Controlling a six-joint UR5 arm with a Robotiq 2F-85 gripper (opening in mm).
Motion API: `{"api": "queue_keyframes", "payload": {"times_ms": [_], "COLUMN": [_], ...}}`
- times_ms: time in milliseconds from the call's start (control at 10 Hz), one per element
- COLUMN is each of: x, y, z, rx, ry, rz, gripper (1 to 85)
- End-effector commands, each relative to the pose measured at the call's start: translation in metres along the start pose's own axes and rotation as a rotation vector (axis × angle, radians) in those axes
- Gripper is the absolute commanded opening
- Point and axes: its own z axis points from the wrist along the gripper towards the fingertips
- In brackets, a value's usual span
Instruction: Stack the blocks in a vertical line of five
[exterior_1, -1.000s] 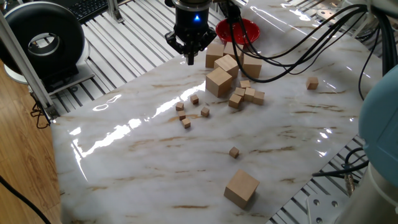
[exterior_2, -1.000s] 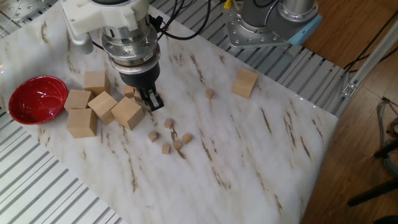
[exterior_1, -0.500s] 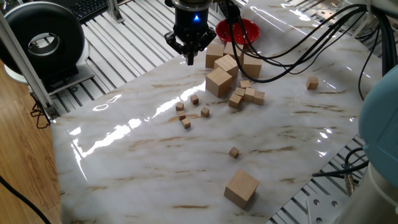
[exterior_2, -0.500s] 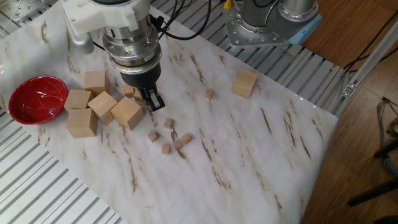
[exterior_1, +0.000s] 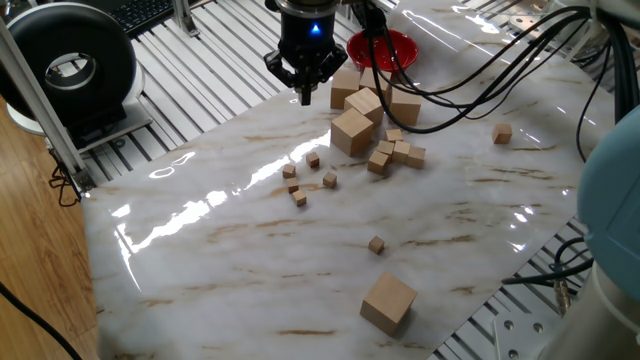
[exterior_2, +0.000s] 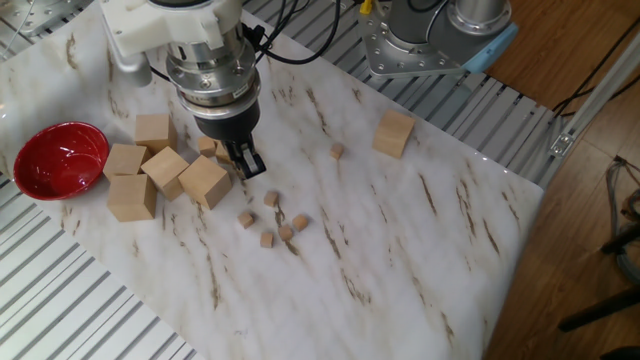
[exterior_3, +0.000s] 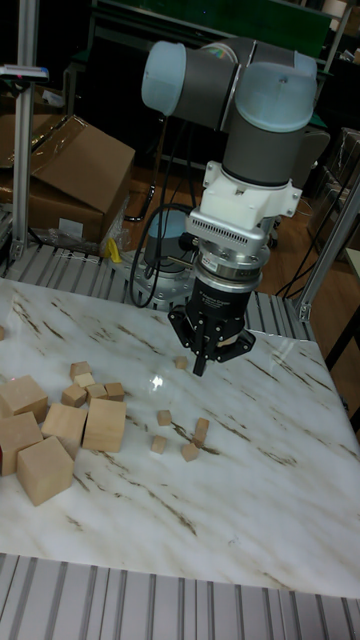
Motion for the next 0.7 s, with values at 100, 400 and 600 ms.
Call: {"api": "queue_keyframes", "payload": {"times_ms": [100, 400, 600], "x": [0.0011, 0.0018, 0.0023], "y": [0.0028, 0.0034, 0.0029], "z": [-0.0011, -0.0013, -0.0012], "rx": [-0.013, -0.015, -0.015], "ry": [0.003, 0.004, 0.004], "rz": [0.002, 0.002, 0.000], "gripper": [1.0, 1.0, 1.0]}}
